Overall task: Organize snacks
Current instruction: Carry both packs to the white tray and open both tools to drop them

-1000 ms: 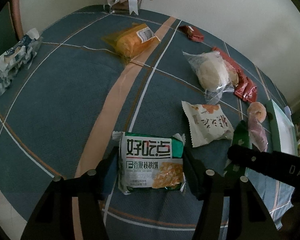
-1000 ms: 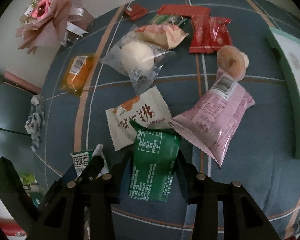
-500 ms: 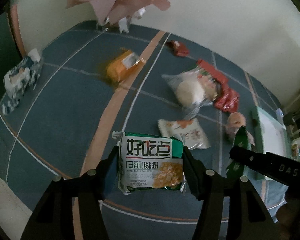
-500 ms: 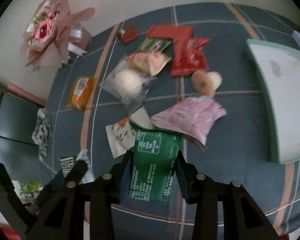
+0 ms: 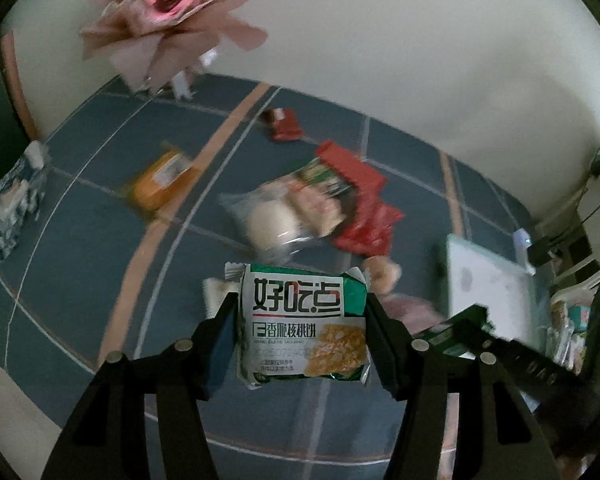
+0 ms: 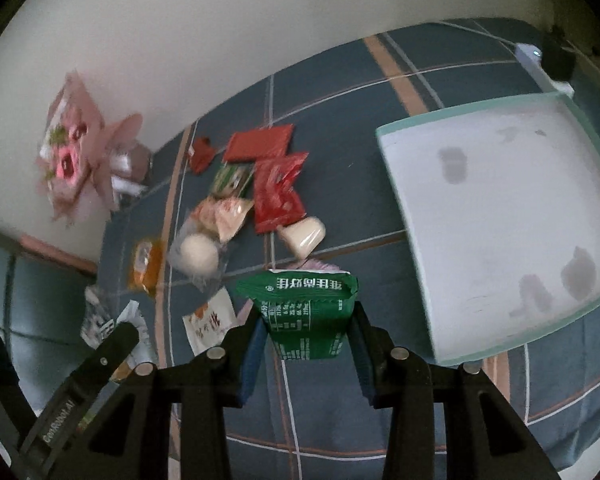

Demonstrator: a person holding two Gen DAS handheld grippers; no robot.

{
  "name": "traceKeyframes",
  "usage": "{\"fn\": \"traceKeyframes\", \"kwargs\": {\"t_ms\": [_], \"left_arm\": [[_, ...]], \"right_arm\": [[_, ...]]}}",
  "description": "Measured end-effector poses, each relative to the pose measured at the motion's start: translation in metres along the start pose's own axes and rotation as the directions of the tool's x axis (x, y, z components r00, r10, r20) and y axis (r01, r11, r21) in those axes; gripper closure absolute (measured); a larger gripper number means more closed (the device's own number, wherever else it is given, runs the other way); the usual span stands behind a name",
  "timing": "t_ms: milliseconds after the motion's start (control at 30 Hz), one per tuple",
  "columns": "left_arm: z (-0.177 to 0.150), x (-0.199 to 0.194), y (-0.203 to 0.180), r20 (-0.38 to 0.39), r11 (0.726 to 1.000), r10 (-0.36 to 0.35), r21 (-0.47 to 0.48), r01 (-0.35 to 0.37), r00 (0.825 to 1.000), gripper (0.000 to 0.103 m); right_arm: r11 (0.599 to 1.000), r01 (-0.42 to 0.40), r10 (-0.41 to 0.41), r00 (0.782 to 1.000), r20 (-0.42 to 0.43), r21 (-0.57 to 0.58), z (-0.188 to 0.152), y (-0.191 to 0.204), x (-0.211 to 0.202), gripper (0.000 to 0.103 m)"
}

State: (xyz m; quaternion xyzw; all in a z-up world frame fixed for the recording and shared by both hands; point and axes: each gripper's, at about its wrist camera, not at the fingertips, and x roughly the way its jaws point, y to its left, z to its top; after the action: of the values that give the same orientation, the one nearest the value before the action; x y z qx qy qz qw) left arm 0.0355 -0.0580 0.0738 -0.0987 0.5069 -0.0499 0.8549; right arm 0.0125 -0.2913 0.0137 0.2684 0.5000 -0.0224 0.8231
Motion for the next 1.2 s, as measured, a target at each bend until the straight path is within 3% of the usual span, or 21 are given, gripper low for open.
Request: {"fn": "traceKeyframes", "kwargs": {"t_ms": [167, 300, 633, 867, 900, 967, 1100, 1200], "left_arm": [[0.010, 0.003, -0.061, -0.002, 0.996, -0.040, 0.077, 0.040, 0.999, 0.041], [0.008, 0.023, -0.113, -0.046, 0.987, -0.081, 0.139, 0.087, 0.996, 0.041], [-0.012, 0.102, -0.213, -0.204, 0.955, -0.128, 0.239, 0.176, 0.971, 0.041], [-0.009, 0.138, -0.269, -0.220, 0.935, -0.172, 0.269, 0.229, 0.960, 0.041], [-0.007, 0.141, -0.271, -0.222, 0.934, -0.185, 0.264, 0.242, 0.957, 0.039], [-0.005, 0.144, -0.273, -0.217, 0.935, -0.208, 0.243, 0.260, 0.954, 0.028], [-0.001, 0.143, -0.259, -0.206, 0.948, -0.196, 0.209, 0.239, 0.959, 0.025], [0.005, 0.135, -0.239, -0.172, 0.966, -0.159, 0.177, 0.190, 0.972, 0.023]], "right_arm": [[0.995, 0.038, -0.041, 0.999, 0.032, 0.088, 0.015, -0.035, -0.009, 0.061], [0.976, 0.138, -0.150, 0.987, 0.062, 0.168, 0.031, -0.072, -0.013, 0.061], [0.884, 0.270, -0.318, 0.946, 0.067, 0.382, 0.058, -0.168, -0.025, 0.061], [0.829, 0.326, -0.403, 0.912, 0.081, 0.454, 0.066, -0.207, -0.040, 0.061], [0.826, 0.334, -0.415, 0.906, 0.088, 0.455, 0.067, -0.209, -0.042, 0.061], [0.820, 0.346, -0.431, 0.897, 0.095, 0.457, 0.069, -0.212, -0.045, 0.060], [0.816, 0.364, -0.440, 0.895, 0.073, 0.450, 0.069, -0.215, -0.043, 0.060], [0.822, 0.371, -0.435, 0.898, 0.058, 0.432, 0.067, -0.209, -0.040, 0.059]]}}
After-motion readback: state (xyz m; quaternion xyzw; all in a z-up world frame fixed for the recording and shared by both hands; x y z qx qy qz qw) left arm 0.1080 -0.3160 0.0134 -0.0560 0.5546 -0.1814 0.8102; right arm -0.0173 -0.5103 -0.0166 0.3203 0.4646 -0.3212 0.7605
